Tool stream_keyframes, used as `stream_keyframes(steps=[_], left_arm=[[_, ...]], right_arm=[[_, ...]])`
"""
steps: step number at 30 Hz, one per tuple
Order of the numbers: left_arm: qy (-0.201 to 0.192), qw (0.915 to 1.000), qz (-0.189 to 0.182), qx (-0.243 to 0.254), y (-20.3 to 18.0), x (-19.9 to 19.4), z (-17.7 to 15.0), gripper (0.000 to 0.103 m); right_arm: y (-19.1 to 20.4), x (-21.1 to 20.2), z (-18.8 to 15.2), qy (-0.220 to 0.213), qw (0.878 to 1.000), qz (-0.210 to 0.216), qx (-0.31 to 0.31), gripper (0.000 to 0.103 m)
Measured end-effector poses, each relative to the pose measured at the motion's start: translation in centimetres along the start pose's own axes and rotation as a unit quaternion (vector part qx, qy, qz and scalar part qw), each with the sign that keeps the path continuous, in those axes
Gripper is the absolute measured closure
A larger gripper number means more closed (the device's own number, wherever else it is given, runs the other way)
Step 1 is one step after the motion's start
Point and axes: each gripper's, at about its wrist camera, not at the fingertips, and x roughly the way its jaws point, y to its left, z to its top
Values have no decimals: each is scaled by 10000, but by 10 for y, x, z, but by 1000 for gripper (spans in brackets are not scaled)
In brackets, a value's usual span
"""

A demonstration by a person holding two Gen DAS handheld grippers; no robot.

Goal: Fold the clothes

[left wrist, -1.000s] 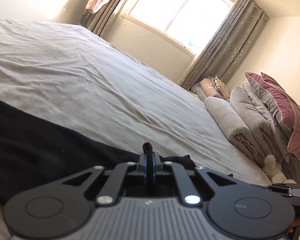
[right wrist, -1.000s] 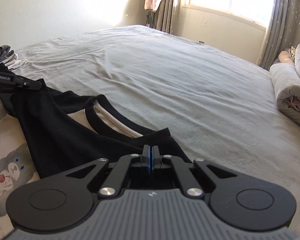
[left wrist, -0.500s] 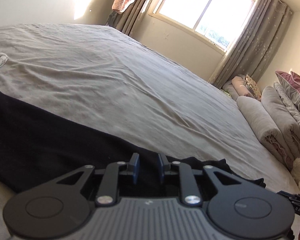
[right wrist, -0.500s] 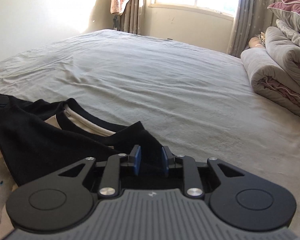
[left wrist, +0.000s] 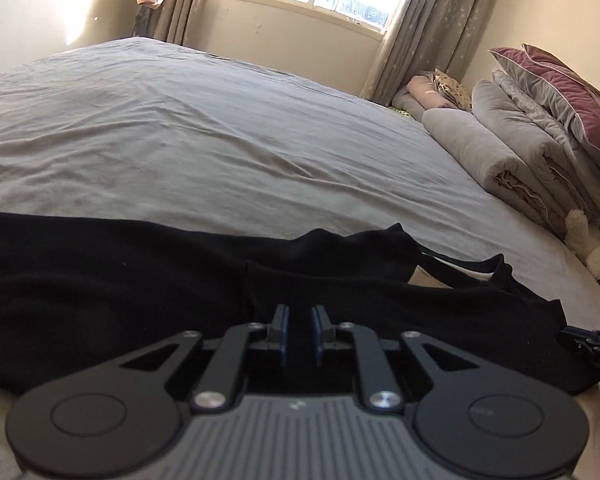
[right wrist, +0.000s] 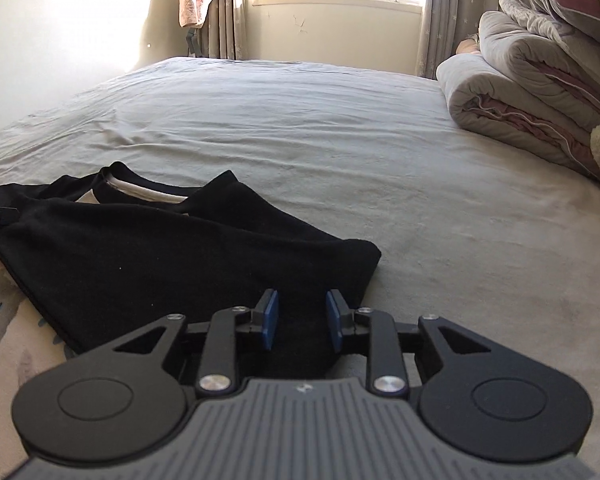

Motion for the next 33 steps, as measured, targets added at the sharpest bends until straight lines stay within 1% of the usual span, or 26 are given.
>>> stream_keyframes(steps=[2,3,5,8,12,14,16,18,19,21,24,26,29,31,33], left_arm=[[-143,9999,-63,14,-2,-8,5,89],[-266,9995,-149,57,-4,-12,6,89],[-350,9984,-431,81,-9,-16,6,89],[-273,9968,-706,248,-17,-14,0,89],[8,9948,-871,537,-29,-5,-12,89],[90,9941,-912,584,-31,-4,-15,89],[121,9938,-938,586,-31,-3,-15,89],[153,9935,-964,587,-30,-3,-16,89],[168,9933,-977,588,-30,-3,-16,89],[200,9930,-1004,589,-30,-3,-17,87],[247,9925,-1043,591,-30,-3,-18,86],[180,9925,-1082,535,-27,-5,-14,86],[-54,9947,-983,298,-15,-5,-7,86],[-78,9962,-852,167,-8,0,-3,86],[-49,9982,-588,117,-2,5,-2,86]], right_arm=[[3,-3,5,-4,9999,-8,102,73],[6,-4,8,-8,9999,2,136,70],[21,-5,18,-90,9996,263,61,70],[56,0,35,-128,9963,843,-108,70],[102,17,53,-83,9879,1529,-263,70],[124,33,59,79,9823,1833,-368,76],[141,52,62,369,9774,2033,-438,80],[154,70,63,458,9777,1966,-583,82],[158,76,65,413,9785,1918,-631,84],[163,87,75,394,9802,1858,-557,85],[162,88,86,238,9849,1631,-531,85],[156,81,88,125,9855,1641,-412,83],[145,66,84,22,9843,1752,-222,83],[149,57,75,18,9825,1826,-365,83],[157,51,67,46,9803,1896,-550,83]])
